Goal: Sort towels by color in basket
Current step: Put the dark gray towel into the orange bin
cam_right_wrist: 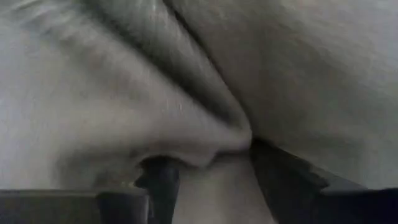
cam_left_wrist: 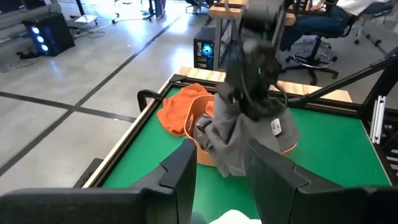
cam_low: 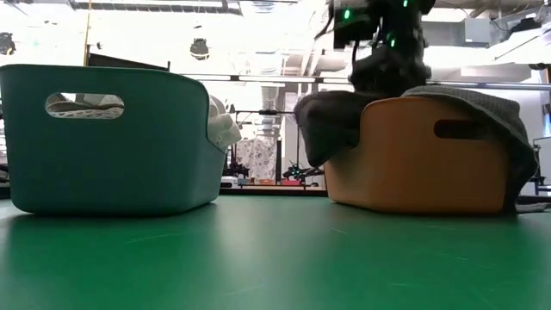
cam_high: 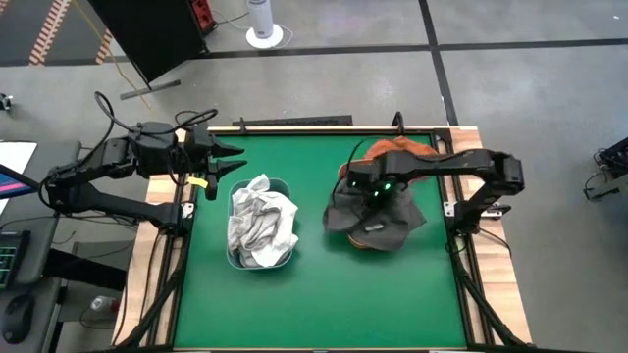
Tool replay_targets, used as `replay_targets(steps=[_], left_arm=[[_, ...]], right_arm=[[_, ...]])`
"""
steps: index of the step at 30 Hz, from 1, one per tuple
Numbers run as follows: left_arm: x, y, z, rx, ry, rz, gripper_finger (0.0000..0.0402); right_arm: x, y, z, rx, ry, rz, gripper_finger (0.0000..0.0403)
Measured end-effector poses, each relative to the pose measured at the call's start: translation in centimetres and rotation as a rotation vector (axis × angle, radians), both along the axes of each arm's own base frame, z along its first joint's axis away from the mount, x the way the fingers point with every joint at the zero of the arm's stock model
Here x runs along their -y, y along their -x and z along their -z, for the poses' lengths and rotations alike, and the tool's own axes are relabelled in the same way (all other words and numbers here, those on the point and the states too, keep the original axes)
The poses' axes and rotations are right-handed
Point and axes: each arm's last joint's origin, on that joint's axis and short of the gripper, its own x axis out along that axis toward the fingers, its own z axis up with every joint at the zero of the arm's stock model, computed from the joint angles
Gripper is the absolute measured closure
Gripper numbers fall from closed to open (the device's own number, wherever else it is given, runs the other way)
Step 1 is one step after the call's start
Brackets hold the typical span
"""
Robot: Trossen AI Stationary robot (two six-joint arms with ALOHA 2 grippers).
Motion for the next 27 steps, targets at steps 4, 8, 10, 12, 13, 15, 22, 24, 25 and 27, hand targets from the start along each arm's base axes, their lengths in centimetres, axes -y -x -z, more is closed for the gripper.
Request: replay_targets(steps=[4, 8, 10, 12, 13, 15, 22, 24, 25, 27], left_arm=[[0.0, 0.0, 0.0, -0.004, -0.012, 0.004, 0.0276], [0.1, -0.7, 0.2, -0.021, 0.003, 0.045, 0.0276], [0.1, -1.4, 0.6, -0.048, 0.016, 0.067, 0.0276], [0.1, -2.1, 1.1, -0.095, 0.028, 0.091, 0.0276], [0.0, -2.4, 1.4, -0.121, 0.031, 0.095, 0.0276], [0.0, -2.8, 2.0, -0.168, 0.038, 0.095, 0.0276], [-0.1, -3.5, 2.6, -0.223, 0.031, 0.100, 0.0276], [-0.1, -3.6, 2.5, -0.220, 0.019, 0.103, 0.0276], [-0.1, -3.6, 2.5, -0.219, 0.017, 0.104, 0.0276], [-0.1, -3.5, 2.5, -0.220, 0.018, 0.103, 0.0276]], right_arm=[[0.2, 1.5, -3.7, 0.045, 0.013, -0.005, 0.0149], [0.6, 3.3, -6.0, 0.053, 0.022, 0.021, 0.0143], [0.7, 4.1, -6.7, 0.076, 0.027, 0.032, 0.0143], [0.7, 4.5, -7.5, 0.129, 0.037, 0.039, 0.0143], [0.6, 4.6, -7.8, 0.163, 0.043, 0.044, 0.0143], [0.3, 4.4, -8.5, 0.261, 0.056, 0.044, 0.0143], [-1.4, -0.2, -8.5, 0.532, 0.160, -0.159, 0.0142], [-1.8, -1.6, -7.5, 0.522, 0.182, -0.224, 0.0142], [-1.9, -2.2, -7.1, 0.501, 0.198, -0.243, 0.0142], [-2.0, -3.5, -6.7, 0.465, 0.241, -0.297, 0.0142]])
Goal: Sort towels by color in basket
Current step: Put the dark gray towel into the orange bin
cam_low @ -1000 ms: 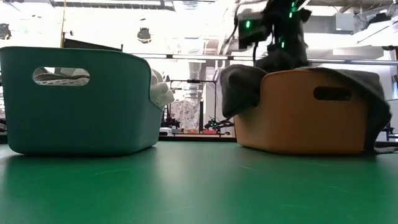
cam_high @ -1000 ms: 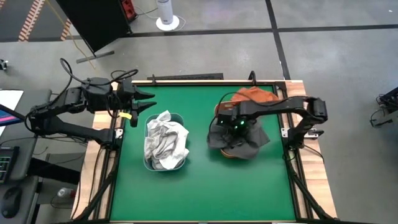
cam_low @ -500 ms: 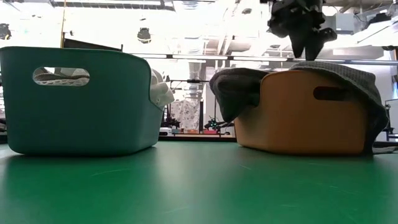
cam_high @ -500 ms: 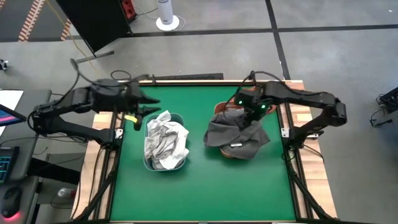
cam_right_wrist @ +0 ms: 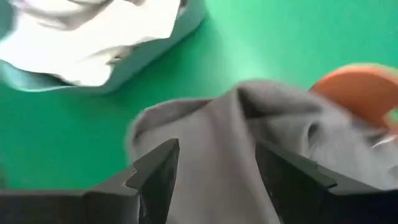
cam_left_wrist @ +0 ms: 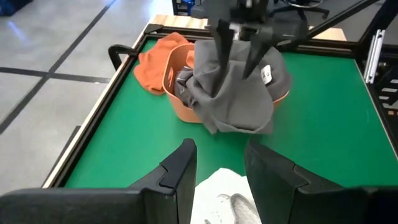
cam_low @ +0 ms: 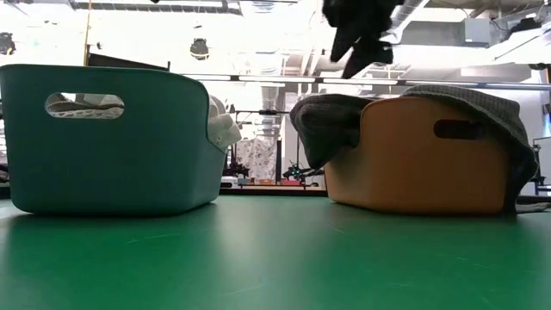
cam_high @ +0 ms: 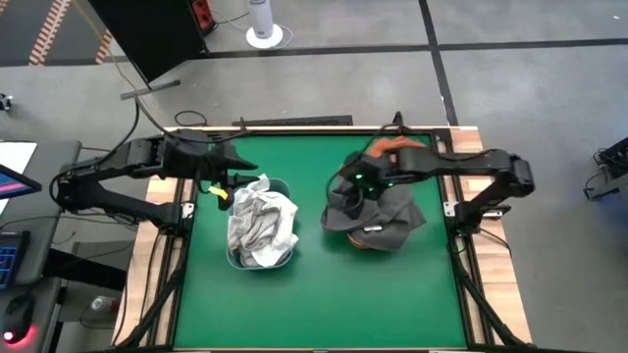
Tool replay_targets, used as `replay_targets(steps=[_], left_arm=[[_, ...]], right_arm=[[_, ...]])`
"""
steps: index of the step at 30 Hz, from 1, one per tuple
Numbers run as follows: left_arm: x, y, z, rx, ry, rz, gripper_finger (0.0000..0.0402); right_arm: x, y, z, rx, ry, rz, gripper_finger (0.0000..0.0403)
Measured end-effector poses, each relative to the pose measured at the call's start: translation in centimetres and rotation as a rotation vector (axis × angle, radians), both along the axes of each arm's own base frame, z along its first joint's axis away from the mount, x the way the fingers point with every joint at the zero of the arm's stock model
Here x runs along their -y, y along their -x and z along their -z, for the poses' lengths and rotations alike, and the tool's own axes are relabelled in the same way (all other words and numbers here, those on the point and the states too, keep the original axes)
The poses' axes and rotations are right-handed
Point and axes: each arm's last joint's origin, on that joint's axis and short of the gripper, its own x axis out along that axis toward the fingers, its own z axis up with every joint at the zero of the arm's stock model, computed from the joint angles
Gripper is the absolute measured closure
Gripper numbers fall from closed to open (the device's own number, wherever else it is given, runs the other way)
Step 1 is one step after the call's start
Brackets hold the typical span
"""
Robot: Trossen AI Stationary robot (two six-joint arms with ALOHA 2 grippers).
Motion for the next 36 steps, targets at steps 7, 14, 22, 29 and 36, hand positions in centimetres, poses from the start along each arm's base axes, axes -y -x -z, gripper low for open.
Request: replay_targets(steps=[7, 14, 22, 29, 36], left_arm=[[0.1, 1.1, -0.3, 0.013, 0.008, -0.006, 0.0276], [0.3, 2.8, -0.4, -0.002, 0.035, -0.023, 0.0276], [0.3, 3.9, -0.4, -0.005, 0.040, -0.036, 0.0276], [0.4, 4.5, -0.6, 0.005, 0.038, -0.046, 0.0276], [0.3, 4.5, -0.6, 0.010, 0.022, -0.059, 0.0276]], right_arm=[[-0.6, -2.8, 0.8, -0.211, 0.272, -0.134, 0.0142], [-0.5, -4.7, 4.1, -0.312, 0.195, -0.207, 0.0144], [-0.1, -5.8, 7.7, -0.471, 0.215, -0.245, 0.0256], [-0.2, -4.0, 4.0, -0.366, 0.187, -0.219, 0.0381], [0.9, 1.5, -2.3, -0.255, 0.255, 0.026, 0.0386]])
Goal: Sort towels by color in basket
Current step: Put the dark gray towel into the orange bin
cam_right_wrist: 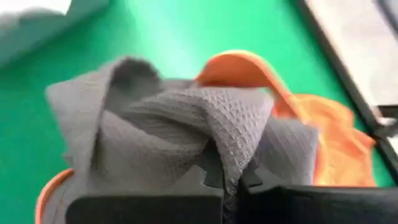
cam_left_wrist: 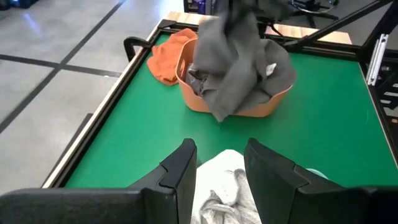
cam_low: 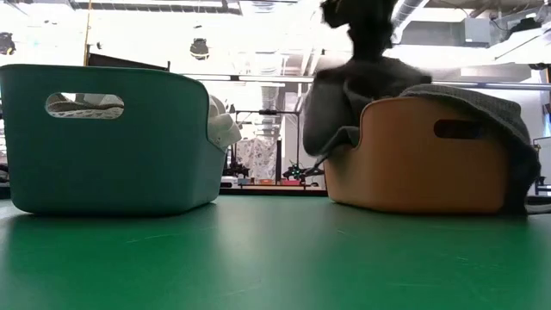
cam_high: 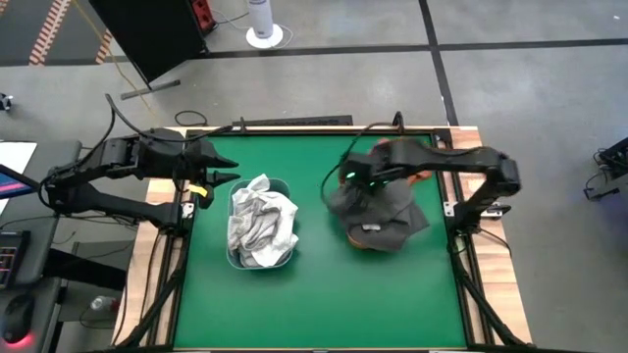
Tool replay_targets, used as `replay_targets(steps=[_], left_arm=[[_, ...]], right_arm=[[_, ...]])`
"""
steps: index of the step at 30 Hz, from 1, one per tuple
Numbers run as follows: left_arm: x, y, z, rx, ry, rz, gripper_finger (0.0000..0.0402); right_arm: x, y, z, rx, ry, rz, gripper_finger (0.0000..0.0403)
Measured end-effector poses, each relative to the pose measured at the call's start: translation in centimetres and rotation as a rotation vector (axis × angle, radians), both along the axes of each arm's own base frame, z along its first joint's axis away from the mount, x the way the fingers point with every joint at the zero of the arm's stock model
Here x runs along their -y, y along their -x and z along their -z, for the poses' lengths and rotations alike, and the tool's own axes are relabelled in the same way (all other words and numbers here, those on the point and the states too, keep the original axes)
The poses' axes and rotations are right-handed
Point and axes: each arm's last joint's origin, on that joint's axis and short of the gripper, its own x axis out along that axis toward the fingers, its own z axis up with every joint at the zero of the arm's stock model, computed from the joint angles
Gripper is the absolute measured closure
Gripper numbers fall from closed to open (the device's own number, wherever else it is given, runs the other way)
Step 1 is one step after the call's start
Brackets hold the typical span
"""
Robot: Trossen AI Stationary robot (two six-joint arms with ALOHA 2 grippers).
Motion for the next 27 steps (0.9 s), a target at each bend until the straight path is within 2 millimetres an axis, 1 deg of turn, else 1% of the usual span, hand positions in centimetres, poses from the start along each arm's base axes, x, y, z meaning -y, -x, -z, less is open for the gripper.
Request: replay_targets(steps=[2, 4, 10, 13, 15, 18, 20, 27], left_arm=[[0.0, 0.0, 0.0, 0.000, -0.003, 0.001, 0.0276], [0.0, 0.0, 0.0, 0.001, -0.006, -0.003, 0.0276], [-0.1, -0.1, -0.1, 0.013, -0.011, -0.012, 0.0276], [-0.1, -0.1, -0.2, 0.022, -0.012, -0.013, 0.0276], [-0.1, -0.1, -0.2, 0.023, -0.012, -0.014, 0.0276], [-0.1, -0.1, -0.2, 0.024, -0.012, -0.015, 0.0276], [-0.1, -0.1, -0.2, 0.024, -0.012, -0.016, 0.0276], [-0.1, -0.1, -0.2, 0.025, -0.012, -0.016, 0.0276]], right_arm=[[0.0, 1.7, -2.0, 0.089, 0.033, 0.047, 0.0386], [-0.1, 3.0, -4.2, 0.231, 0.052, 0.044, 0.0386], [-1.2, 6.4, -11.3, 0.749, 0.166, -0.103, 0.0386], [-1.6, 8.2, -13.9, 0.935, 0.250, -0.132, 0.0386], [-1.8, 9.1, -15.4, 1.038, 0.295, -0.152, 0.0386], [-2.0, 10.4, -17.0, 1.150, 0.353, -0.176, 0.0386], [-2.2, 11.1, -17.5, 1.191, 0.364, -0.189, 0.0386], [-2.9, 12.5, -17.9, 1.226, 0.310, -0.203, 0.0382]])
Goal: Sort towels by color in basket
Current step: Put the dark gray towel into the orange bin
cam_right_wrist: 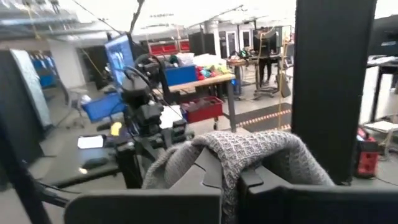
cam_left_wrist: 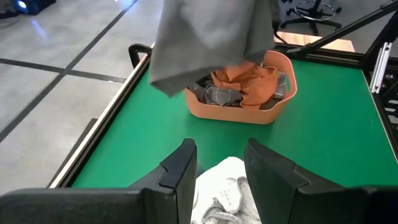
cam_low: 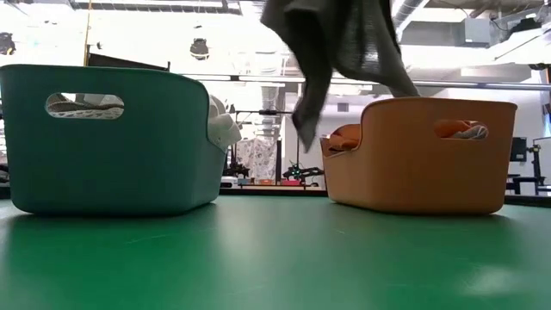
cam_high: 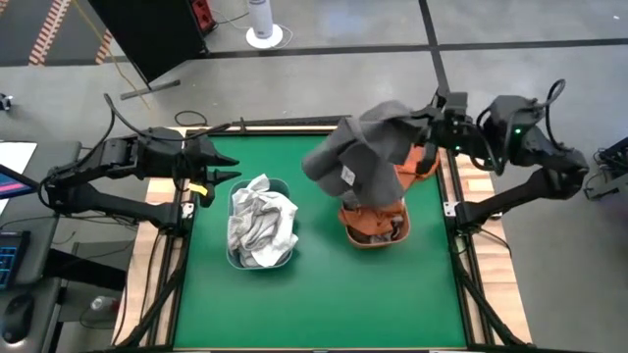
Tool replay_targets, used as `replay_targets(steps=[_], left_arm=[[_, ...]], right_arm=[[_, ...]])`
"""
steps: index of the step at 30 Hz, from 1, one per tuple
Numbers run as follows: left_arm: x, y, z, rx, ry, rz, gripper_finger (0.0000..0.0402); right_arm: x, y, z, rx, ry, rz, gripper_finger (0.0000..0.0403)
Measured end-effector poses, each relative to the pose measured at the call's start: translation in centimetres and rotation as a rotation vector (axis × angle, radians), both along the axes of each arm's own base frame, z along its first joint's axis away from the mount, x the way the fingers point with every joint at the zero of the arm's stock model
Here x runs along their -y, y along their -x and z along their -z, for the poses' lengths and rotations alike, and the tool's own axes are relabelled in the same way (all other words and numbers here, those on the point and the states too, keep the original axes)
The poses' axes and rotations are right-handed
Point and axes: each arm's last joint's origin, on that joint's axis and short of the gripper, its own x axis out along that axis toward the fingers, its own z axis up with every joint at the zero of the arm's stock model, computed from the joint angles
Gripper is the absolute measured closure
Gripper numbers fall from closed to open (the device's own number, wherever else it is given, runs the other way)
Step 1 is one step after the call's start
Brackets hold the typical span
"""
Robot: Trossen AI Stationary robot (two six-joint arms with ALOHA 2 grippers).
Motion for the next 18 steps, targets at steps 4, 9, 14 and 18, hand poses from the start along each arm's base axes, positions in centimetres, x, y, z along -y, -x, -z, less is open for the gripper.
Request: replay_targets(steps=[4, 9, 14, 18], left_arm=[[0.0, 0.0, 0.0, 0.000, 0.000, 0.000, 0.0276], [-0.1, 0.0, 0.0, -0.006, -0.038, -0.010, 0.0276], [-0.1, -0.1, -0.4, 0.026, -0.073, -0.019, 0.0276], [-0.2, -0.2, -0.5, 0.040, -0.080, -0.017, 0.0276]], right_arm=[[-0.7, 0.9, -1.6, 0.155, 0.017, -0.045, 0.0384], [-1.7, 1.4, -3.3, 0.301, 0.134, -0.080, 0.0383], [-2.1, 0.1, -3.0, 0.295, 0.154, -0.107, 0.0382], [-2.0, -0.2, -2.6, 0.260, 0.111, -0.100, 0.0382]])
